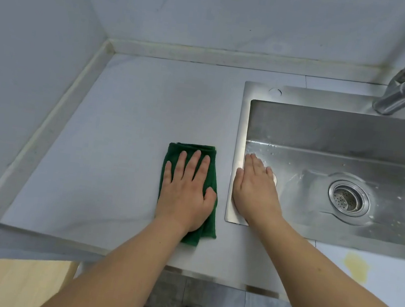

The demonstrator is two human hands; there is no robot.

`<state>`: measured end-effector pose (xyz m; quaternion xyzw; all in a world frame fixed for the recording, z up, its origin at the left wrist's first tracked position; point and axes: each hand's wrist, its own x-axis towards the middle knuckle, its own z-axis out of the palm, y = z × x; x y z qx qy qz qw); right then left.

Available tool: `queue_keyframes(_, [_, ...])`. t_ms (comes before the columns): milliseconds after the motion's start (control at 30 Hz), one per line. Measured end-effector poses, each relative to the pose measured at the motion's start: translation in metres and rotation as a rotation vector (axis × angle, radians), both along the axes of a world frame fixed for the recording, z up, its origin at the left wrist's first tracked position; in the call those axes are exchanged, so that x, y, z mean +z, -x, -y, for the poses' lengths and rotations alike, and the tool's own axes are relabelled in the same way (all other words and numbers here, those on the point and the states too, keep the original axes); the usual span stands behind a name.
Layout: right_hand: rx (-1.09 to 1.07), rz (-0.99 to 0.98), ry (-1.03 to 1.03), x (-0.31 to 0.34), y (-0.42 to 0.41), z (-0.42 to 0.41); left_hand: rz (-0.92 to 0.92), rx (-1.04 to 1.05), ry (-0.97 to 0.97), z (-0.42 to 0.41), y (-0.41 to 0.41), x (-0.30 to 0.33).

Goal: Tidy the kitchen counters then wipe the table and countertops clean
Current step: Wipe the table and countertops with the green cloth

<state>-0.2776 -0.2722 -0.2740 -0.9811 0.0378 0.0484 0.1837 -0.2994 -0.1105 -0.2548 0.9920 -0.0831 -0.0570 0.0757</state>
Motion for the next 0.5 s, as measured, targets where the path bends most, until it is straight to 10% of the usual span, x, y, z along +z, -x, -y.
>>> queue_keyframes(500, [0.045,-0.033,0.016,0.011,-0.026,0.019,0.018,-0.031,0.000,0.016,-0.108,0.000])
